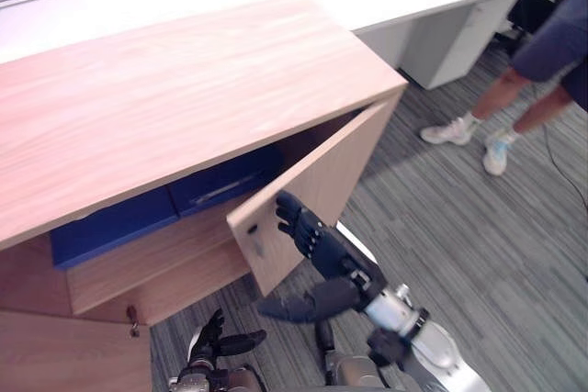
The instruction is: Walk over to the cabinet, pick up the folder, carry it to the office cabinet, place the folder inside the office cabinet, then close the office cabinet door
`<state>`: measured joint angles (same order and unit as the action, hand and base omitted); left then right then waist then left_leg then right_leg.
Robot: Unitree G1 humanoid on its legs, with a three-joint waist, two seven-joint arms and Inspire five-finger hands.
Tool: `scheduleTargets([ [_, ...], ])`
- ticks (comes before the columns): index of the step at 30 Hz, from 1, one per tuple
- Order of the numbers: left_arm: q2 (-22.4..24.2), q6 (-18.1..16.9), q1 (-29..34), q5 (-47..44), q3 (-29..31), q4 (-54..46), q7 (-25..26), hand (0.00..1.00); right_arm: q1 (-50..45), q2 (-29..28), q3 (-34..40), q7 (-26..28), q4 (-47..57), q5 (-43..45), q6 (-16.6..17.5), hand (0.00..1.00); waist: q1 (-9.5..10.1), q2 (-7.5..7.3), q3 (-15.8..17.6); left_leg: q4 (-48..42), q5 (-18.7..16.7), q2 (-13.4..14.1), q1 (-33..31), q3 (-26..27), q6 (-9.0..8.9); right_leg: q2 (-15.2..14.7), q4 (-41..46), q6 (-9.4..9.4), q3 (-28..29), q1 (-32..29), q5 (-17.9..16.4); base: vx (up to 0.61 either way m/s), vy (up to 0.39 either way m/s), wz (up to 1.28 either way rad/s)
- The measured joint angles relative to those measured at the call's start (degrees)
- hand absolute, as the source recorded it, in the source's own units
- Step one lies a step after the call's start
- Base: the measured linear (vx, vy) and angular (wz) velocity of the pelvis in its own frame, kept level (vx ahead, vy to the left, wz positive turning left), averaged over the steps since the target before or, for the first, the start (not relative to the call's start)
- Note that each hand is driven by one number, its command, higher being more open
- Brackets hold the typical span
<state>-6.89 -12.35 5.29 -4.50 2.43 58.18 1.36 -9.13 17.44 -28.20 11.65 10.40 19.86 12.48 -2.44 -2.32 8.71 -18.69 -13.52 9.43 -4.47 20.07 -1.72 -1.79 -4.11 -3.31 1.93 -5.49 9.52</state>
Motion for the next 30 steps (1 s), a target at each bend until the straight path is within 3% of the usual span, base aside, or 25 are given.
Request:
scheduleTargets([
  [3,0.0,0.3,-0.1,0.0,0.1,-0.1,0.6,1.0,8.7,-6.1,2.2,-5.3,-10.4,-2.7,1.6,1.0,0.35,-0.16,-0.1,1.0,0.9,-1.5,-0.5,-3.0,0.63,-1.3,0.0,-0.49,-3.0,0.9,-0.7,-0.01,0.052,0.55],
  [6,0.3,0.6,0.0,0.0,0.7,-1.4,1.3,1.0,11.9,-8.0,7.4,-11.0,-17.3,-6.2,4.3,1.0,1.72,-0.18,-0.1,2.6,2.4,-2.8,-1.4,-5.8,1.0,-2.5,0.3,-0.87,-5.7,0.8,-1.1,-0.04,0.024,0.59],
  [8,0.1,0.9,0.0,-0.1,1.4,-1.5,1.7,1.0,14.4,-8.1,13.1,-15.5,-23.5,-7.9,3.7,1.0,2.0,-0.12,-0.1,3.5,3.4,-3.7,-2.0,-8.4,0.61,-3.2,1.2,-1.13,-8.2,0.8,-2.0,-0.07,-0.003,0.67],
  [12,0.6,0.8,0.1,-2.1,3.0,-3.2,2.5,1.0,18.2,-7.6,19.4,-21.0,-31.8,-8.3,1.7,1.0,5.22,-0.16,-0.1,7.0,7.1,-5.9,-3.9,-15.3,0.69,-4.4,1.4,-0.89,-15.0,1.3,-4.1,-0.06,-0.041,0.97],
  [17,0.3,1.1,2.1,-3.6,5.6,-4.2,3.6,1.0,13.9,-9.1,19.5,-20.2,-39.5,-9.8,-0.7,1.0,7.08,0.02,0.1,13.6,11.8,-7.5,-2.7,-22.3,0.17,-5.3,2.1,-1.52,-22.5,3.2,-6.2,0.04,-0.049,0.85],
  [22,1.5,1.2,5.8,-8.4,7.7,-5.8,3.2,1.0,10.4,-11.3,25.7,-18.5,-51.6,-11.3,-2.0,1.0,9.0,0.05,0.1,21.1,16.2,-9.3,0.8,-29.4,0.87,-6.8,3.2,-1.77,-29.8,7.2,-8.6,0.12,-0.023,0.83],
  [26,1.5,1.1,8.4,-11.4,9.4,-10.1,2.9,1.0,10.5,-11.1,28.9,-18.2,-59.4,-13.4,-3.5,1.0,9.88,0.07,0.1,21.7,17.3,-10.9,0.7,-32.9,0.88,-8.0,3.4,-1.66,-33.7,9.1,-8.9,0.1,0.049,0.74],
  [30,1.3,0.3,9.6,-14.1,13.3,-17.2,2.5,1.0,8.7,-10.8,30.4,-18.1,-61.0,-13.4,-4.3,1.0,12.32,0.53,0.3,20.7,17.5,-12.9,0.4,-38.8,1.08,-9.6,4.9,-1.71,-39.1,12.0,-10.8,0.03,0.029,0.87],
])
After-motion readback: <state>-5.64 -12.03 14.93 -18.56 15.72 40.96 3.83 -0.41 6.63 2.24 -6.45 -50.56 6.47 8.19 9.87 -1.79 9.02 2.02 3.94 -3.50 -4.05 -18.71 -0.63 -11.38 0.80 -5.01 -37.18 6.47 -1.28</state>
